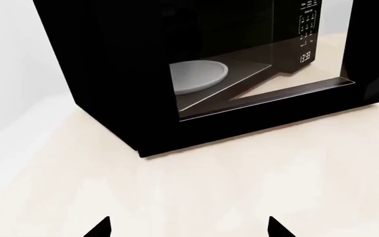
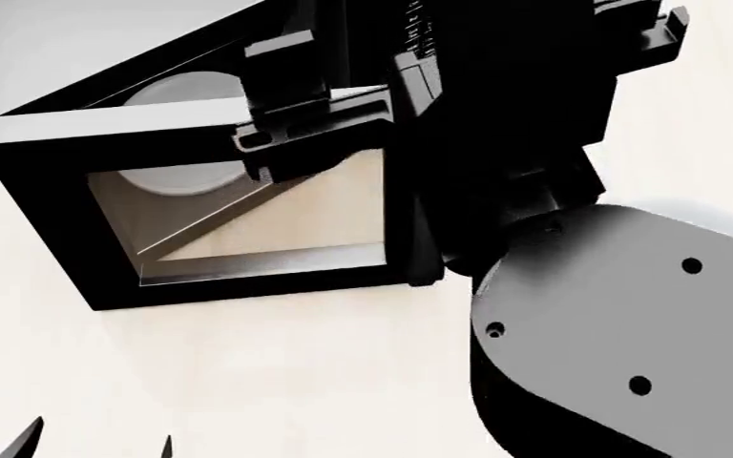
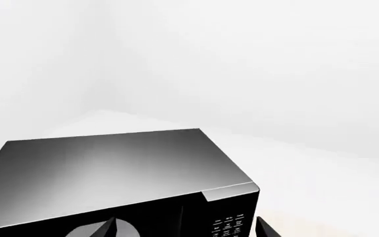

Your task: Open the microwave.

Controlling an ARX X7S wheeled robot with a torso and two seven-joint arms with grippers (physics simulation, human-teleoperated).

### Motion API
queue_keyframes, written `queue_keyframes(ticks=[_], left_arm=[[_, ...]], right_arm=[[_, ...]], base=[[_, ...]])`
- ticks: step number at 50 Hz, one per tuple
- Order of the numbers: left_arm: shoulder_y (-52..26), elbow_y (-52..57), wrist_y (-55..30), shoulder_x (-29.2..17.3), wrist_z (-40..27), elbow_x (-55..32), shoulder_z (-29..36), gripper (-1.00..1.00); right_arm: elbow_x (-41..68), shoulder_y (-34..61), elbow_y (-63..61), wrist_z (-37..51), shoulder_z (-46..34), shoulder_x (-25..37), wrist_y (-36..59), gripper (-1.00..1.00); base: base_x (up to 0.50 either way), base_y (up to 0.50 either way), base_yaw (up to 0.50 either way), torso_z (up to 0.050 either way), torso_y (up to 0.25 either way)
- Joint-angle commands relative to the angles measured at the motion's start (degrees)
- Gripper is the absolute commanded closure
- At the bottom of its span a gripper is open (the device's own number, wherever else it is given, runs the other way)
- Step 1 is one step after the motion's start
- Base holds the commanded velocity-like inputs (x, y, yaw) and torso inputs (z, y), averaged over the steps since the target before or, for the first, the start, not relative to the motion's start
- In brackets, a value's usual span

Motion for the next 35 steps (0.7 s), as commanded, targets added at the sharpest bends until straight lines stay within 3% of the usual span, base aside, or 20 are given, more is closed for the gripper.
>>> queue_keyframes(ticks=[1, 35], left_arm=[[-0.06, 0.1, -0.03, -0.14, -0.11, -0.17, 0.16, -1.0], [-0.17, 0.31, -0.14, -0.7, -0.52, -0.9, 0.3, -1.0]], right_arm=[[0.71, 5.63, 12.71, -1.53, -1.23, -1.59, 2.23, -1.0], [-7.84, 11.81, 31.29, -8.93, -10.22, -3.5, 0.92, -1.0]], base=[[0.0, 0.0, 0.0, 0.0, 0.0], [0.0, 0.0, 0.0, 0.0, 0.0]])
